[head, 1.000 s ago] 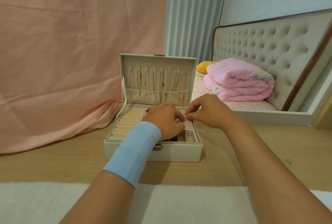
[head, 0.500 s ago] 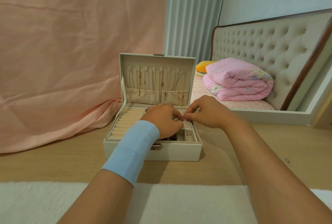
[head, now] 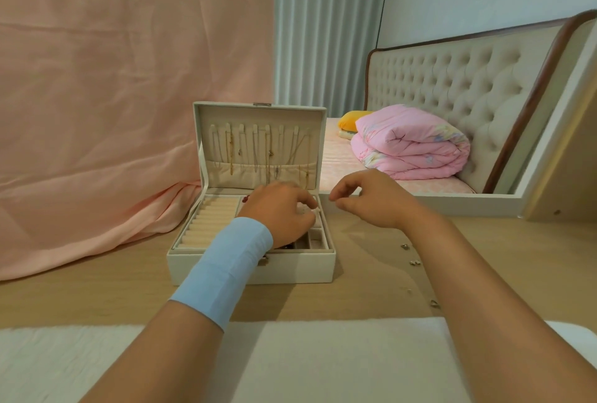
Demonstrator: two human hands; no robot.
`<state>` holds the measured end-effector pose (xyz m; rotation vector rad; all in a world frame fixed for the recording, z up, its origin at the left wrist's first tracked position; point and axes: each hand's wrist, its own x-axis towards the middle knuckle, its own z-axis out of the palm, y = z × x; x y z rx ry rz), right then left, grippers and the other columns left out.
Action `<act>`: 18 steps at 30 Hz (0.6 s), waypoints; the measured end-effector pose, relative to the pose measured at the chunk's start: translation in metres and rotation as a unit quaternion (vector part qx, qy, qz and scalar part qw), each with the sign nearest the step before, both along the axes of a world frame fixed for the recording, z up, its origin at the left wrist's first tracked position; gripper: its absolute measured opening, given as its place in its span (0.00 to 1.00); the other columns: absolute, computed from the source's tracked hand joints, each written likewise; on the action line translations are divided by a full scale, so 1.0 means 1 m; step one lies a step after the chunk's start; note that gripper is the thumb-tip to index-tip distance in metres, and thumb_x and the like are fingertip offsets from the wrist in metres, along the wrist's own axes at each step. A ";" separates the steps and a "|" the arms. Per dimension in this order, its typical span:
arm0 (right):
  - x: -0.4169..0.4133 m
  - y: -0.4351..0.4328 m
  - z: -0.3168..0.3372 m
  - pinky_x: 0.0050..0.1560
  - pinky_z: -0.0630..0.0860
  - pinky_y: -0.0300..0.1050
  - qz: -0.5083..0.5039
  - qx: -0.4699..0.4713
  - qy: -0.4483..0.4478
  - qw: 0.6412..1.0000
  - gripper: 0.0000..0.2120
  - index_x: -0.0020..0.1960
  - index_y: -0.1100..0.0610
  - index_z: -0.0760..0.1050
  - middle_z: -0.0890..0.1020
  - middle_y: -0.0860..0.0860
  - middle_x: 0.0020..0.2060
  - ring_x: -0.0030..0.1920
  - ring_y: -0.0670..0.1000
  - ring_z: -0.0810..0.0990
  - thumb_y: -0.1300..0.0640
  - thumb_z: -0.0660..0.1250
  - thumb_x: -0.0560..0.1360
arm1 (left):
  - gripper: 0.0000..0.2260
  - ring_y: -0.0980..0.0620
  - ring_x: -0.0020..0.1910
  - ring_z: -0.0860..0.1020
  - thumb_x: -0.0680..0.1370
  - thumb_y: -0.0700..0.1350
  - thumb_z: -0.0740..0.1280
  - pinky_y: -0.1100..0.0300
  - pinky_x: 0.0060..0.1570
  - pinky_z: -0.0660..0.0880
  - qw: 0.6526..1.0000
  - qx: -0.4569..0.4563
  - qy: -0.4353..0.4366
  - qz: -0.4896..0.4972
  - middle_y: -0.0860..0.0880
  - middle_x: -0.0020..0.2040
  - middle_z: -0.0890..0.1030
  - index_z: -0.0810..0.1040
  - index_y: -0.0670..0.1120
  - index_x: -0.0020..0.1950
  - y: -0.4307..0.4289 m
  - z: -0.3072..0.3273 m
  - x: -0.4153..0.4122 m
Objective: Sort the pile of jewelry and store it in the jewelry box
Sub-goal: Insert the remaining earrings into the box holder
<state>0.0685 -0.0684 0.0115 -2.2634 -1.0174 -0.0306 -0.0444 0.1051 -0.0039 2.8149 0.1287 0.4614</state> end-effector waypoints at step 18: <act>-0.005 -0.122 -0.032 0.55 0.78 0.44 -0.142 -0.181 0.000 0.973 0.08 0.52 0.43 0.85 0.83 0.41 0.48 0.50 0.44 0.81 0.51 0.75 0.73 | 0.12 0.52 0.51 0.78 0.78 0.47 0.63 0.57 0.55 0.77 0.994 -0.046 0.082 -0.050 0.57 0.53 0.81 0.81 0.59 0.57 -0.134 -0.038 0.029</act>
